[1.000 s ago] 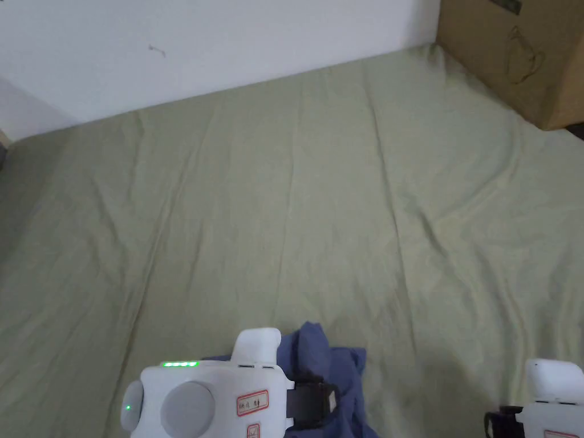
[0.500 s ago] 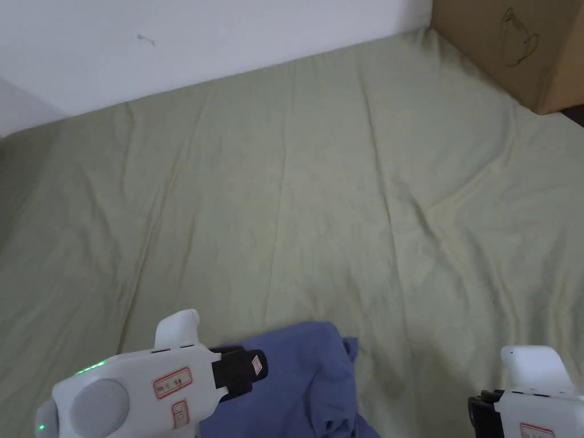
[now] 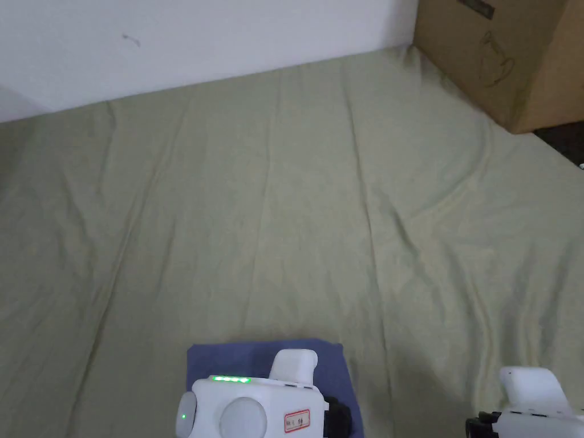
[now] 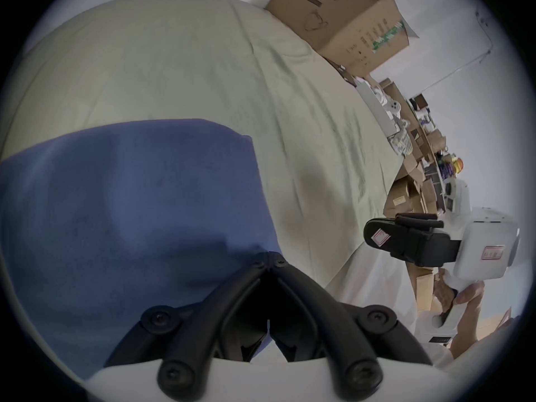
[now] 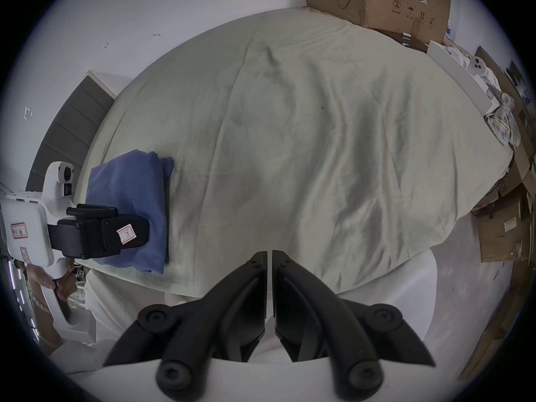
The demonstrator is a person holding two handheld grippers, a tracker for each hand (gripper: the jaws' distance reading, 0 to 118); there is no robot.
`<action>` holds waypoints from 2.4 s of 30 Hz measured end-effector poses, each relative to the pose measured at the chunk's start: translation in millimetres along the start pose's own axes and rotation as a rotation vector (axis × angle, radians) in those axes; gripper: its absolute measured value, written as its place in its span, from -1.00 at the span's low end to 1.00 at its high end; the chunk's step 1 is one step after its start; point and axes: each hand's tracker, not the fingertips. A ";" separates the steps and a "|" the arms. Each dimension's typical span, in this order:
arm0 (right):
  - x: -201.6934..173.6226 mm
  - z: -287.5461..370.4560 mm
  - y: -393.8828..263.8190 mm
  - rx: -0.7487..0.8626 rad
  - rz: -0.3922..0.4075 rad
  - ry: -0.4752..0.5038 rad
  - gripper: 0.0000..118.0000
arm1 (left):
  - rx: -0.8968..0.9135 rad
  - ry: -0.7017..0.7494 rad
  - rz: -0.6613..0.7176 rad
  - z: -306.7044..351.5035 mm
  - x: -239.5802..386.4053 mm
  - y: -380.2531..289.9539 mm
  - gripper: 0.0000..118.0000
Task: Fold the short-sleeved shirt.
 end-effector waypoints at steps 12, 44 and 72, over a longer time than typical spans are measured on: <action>-80.9 9.8 45.5 0.071 0.225 0.103 -0.93 | 0.390 -0.161 0.311 141.5 -91.7 -41.9 -1.00; -174.1 -83.3 57.2 -0.059 0.393 0.148 -0.93 | 0.236 -0.408 0.462 58.2 -202.1 -50.3 0.94; -157.2 -36.6 80.4 0.083 0.277 0.117 -0.93 | 0.076 0.661 0.290 323.3 -374.1 -40.2 -0.56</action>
